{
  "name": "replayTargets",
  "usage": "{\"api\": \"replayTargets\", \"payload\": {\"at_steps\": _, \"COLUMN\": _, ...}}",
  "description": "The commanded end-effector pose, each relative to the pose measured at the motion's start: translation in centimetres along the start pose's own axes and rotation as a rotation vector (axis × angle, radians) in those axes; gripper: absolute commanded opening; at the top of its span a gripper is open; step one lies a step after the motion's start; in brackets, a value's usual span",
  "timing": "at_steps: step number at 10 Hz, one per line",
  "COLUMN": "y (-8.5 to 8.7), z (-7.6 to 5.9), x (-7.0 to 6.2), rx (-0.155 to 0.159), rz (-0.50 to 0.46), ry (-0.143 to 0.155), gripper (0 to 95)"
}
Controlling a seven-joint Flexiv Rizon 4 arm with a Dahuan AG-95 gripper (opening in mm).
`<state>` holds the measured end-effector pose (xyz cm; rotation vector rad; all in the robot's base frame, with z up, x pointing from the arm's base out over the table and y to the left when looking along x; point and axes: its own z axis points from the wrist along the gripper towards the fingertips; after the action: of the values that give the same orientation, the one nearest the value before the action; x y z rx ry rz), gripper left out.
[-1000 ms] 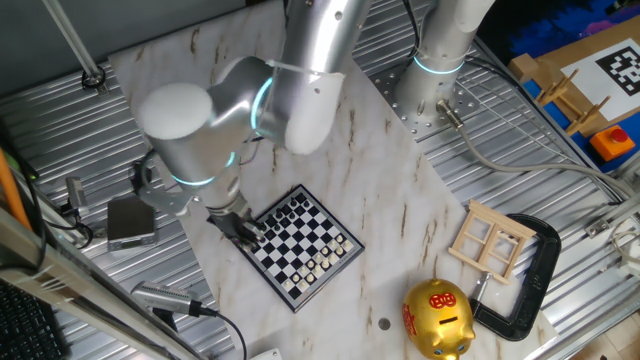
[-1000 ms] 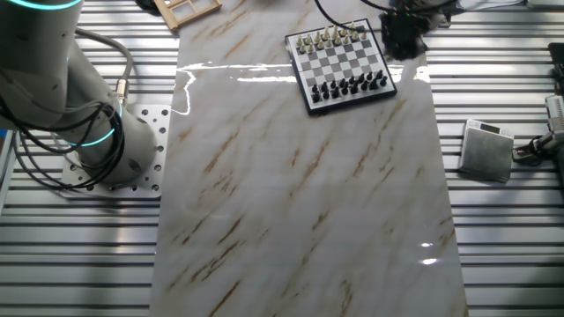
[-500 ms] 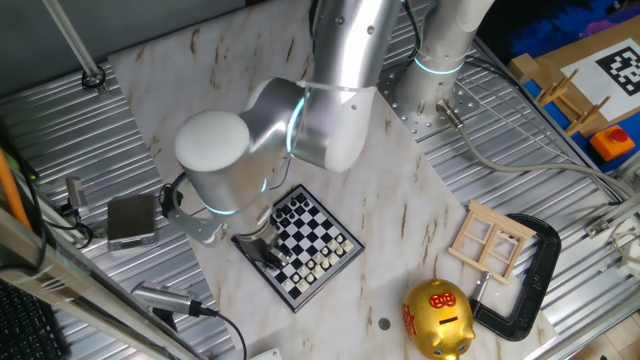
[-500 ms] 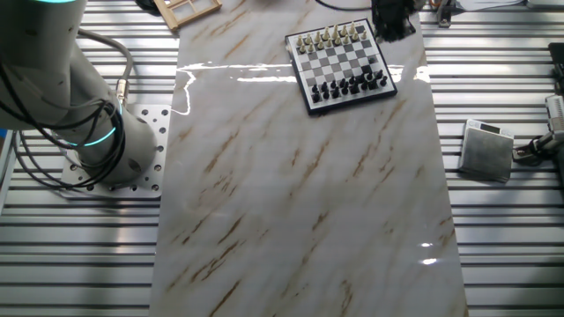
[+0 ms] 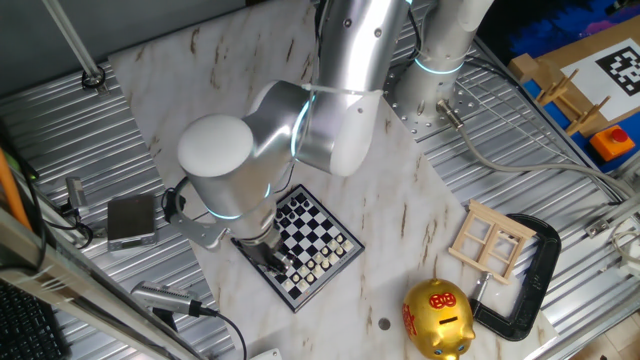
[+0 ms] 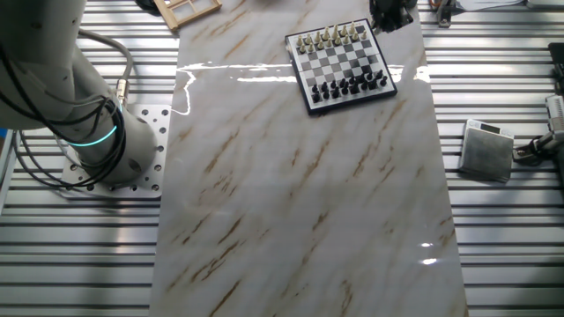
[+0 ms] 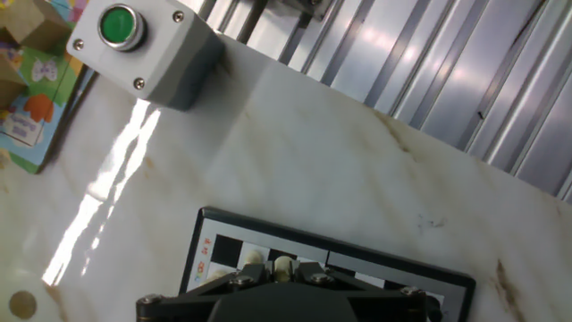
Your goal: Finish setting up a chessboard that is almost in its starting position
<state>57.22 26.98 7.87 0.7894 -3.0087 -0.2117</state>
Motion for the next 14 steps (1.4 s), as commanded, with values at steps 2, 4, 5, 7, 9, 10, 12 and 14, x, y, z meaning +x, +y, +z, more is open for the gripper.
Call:
{"api": "replayTargets", "payload": {"at_steps": 2, "y": -0.1, "z": 0.0, "x": -0.1, "rx": 0.014, "rz": -0.032, "ry": 0.013, "gripper": 0.0}}
{"api": "replayTargets", "payload": {"at_steps": 4, "y": -0.1, "z": 0.0, "x": -0.1, "rx": 0.006, "rz": -0.076, "ry": 0.006, "gripper": 0.0}}
{"api": "replayTargets", "payload": {"at_steps": 5, "y": -0.1, "z": 0.0, "x": -0.1, "rx": 0.006, "rz": -0.098, "ry": 0.006, "gripper": 0.0}}
{"api": "replayTargets", "payload": {"at_steps": 7, "y": -0.1, "z": 0.0, "x": -0.1, "rx": 0.005, "rz": -0.109, "ry": 0.006, "gripper": 0.0}}
{"api": "replayTargets", "payload": {"at_steps": 9, "y": 0.4, "z": -0.3, "x": -0.2, "rx": 0.004, "rz": -0.104, "ry": 0.0, "gripper": 0.0}}
{"api": "replayTargets", "payload": {"at_steps": 10, "y": 0.9, "z": -0.3, "x": -0.5, "rx": 0.004, "rz": -0.094, "ry": 0.001, "gripper": 0.0}}
{"api": "replayTargets", "payload": {"at_steps": 12, "y": 2.1, "z": 0.2, "x": -1.1, "rx": 0.009, "rz": -0.067, "ry": 0.002, "gripper": 0.0}}
{"api": "replayTargets", "payload": {"at_steps": 14, "y": 3.3, "z": 1.0, "x": -1.1, "rx": 0.011, "rz": -0.046, "ry": 0.001, "gripper": 0.0}}
